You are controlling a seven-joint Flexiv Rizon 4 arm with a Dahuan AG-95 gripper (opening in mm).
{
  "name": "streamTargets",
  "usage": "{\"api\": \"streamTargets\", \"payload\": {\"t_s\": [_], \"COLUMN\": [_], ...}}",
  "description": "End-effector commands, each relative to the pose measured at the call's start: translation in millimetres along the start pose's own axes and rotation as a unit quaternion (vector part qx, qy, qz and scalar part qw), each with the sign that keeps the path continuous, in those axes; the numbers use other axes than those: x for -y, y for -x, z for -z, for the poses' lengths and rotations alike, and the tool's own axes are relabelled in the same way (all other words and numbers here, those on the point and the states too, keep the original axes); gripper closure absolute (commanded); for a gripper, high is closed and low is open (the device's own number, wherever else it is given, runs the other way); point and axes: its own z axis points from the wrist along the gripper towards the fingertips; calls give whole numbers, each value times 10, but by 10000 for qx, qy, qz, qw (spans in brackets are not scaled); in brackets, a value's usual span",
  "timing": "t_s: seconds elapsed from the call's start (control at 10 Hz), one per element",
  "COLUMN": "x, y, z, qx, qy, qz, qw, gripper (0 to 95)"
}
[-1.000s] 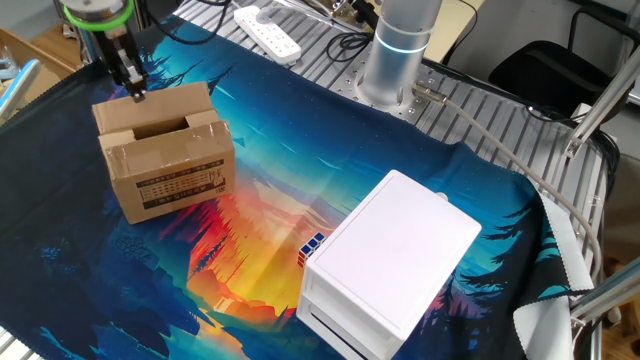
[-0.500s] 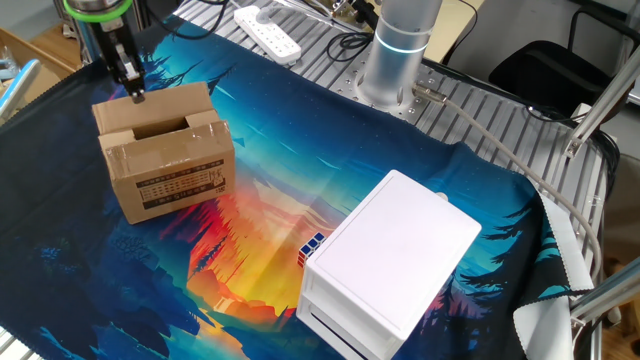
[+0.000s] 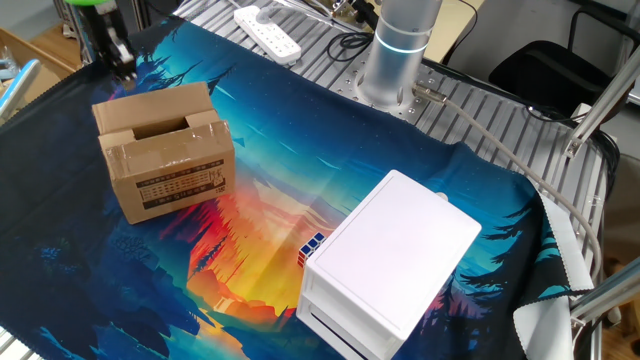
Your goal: Cover the box
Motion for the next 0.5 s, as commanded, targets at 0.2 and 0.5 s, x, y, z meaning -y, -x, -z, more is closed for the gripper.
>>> {"api": "streamTargets", "payload": {"t_s": [0.2,0.5], "x": [211,191], "y": [-146,-179], "z": [-318,-349], "qx": [236,200], "qy": [106,305], "qz": [-90,-273], "qw": [9996,9990], "gripper": [760,760]}}
